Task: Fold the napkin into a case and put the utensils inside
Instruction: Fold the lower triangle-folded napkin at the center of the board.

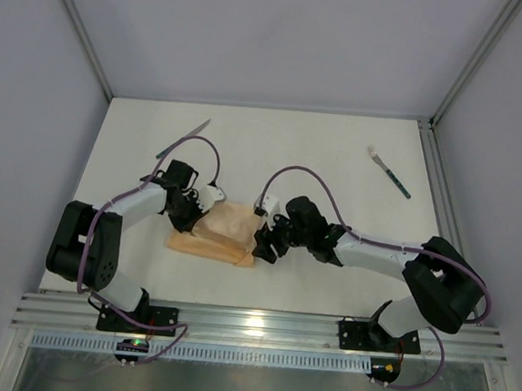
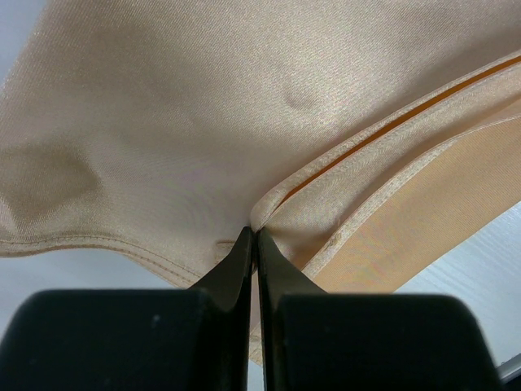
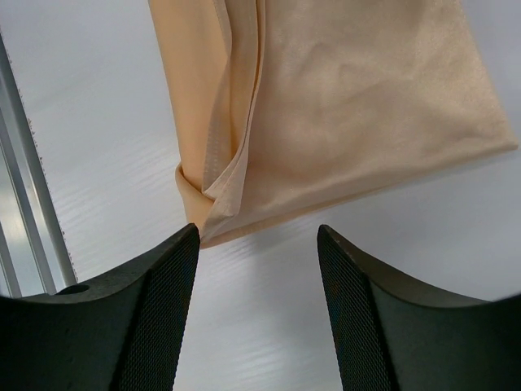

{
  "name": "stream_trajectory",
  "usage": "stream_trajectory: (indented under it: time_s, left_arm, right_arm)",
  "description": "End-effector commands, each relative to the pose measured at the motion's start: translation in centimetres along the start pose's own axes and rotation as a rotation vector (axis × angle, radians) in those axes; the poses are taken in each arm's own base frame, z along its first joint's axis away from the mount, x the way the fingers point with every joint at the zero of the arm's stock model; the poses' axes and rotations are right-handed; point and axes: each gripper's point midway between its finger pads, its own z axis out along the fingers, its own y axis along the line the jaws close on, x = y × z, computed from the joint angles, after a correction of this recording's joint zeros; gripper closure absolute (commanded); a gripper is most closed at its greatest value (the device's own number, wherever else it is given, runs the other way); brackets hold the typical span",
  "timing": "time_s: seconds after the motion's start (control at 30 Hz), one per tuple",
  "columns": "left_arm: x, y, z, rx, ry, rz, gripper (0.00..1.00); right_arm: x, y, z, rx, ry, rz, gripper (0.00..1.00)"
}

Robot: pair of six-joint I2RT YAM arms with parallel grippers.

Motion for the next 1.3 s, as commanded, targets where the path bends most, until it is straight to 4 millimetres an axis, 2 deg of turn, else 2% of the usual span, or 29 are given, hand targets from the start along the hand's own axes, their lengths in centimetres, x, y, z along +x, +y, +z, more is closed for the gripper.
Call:
stream_trajectory:
  time_s: [0.0, 0.13, 0.2, 0.27, 0.3, 0.43, 0.47, 0.53, 0.57, 0.63, 0.67, 0.73, 0.9, 1.03, 1.07, 1.27]
  left_arm:
    - [-0.2, 0.0, 0.0, 0.000, -0.019, 0.000, 1.00]
    - [-0.1, 0.0, 0.1, -0.001, -0.015, 0.001, 1.00]
    - [-0.1, 0.0, 0.0, -0.003, -0.017, 0.002, 1.00]
    - [-0.2, -0.1, -0.1, -0.002, -0.021, 0.004, 1.00]
    - [-0.3, 0.0, -0.2, -0.003, -0.023, 0.005, 1.00]
    - [-0.5, 0.0, -0.4, -0.005, -0.026, 0.009, 1.00]
    - [-0.5, -0.1, -0.4, -0.003, -0.027, 0.007, 1.00]
    - [-0.5, -0.1, -0.5, -0.004, -0.030, 0.009, 1.00]
    - [-0.4, -0.2, -0.5, -0.001, -0.027, 0.008, 1.00]
    - [-0.4, -0.3, -0.6, -0.001, -0.027, 0.010, 1.00]
    - [-0.4, -0.3, -0.6, 0.001, -0.026, 0.009, 1.00]
    - [-0.4, -0.6, -0.8, 0.010, -0.029, 0.022, 1.00]
    - [0.0, -2.3, -2.2, 0.072, -0.033, 0.056, 1.00]
    - [1.2, -3.0, -2.8, 0.079, -0.005, 0.083, 1.00]
    - [1.4, -3.1, -2.9, 0.077, -0.001, 0.089, 1.00]
    - [2.8, -4.0, -2.7, 0.125, 0.053, 0.100, 0.99]
  right_arm:
    - [-3.1, -0.1, 0.7, -0.014, -0.099, -0.111, 0.36]
    - [-2.5, 1.9, 1.3, -0.088, -0.091, -0.162, 0.36]
    - [-2.7, 2.1, 1.5, -0.086, -0.094, -0.178, 0.36]
    - [-2.5, 1.4, 2.0, -0.052, -0.080, -0.166, 0.36]
    - [-2.9, 1.2, 2.2, -0.047, -0.084, -0.167, 0.36]
    - [-2.7, 1.0, 3.4, -0.063, -0.044, -0.157, 0.38]
    - [-1.9, 0.6, 3.9, -0.055, -0.016, -0.149, 0.42]
    - [-1.7, 0.3, 4.3, -0.044, 0.007, -0.145, 0.45]
    - [-1.2, 0.1, 4.6, -0.044, 0.021, -0.139, 0.52]
    - [-1.3, 0.3, 4.8, -0.049, 0.015, -0.136, 0.60]
    - [-1.6, 0.2, 4.8, -0.049, 0.009, -0.124, 0.68]
    - [-2.0, 0.4, 4.8, -0.059, -0.004, -0.117, 0.75]
    - [-2.4, 0.6, 4.5, -0.100, -0.017, -0.058, 0.96]
    - [-2.0, -0.3, 4.2, -0.143, -0.024, 0.052, 0.96]
    - [-2.0, -1.1, 4.1, -0.137, -0.028, 0.100, 0.96]
    - [-0.6, -2.0, 5.2, -0.161, 0.026, 0.221, 0.96]
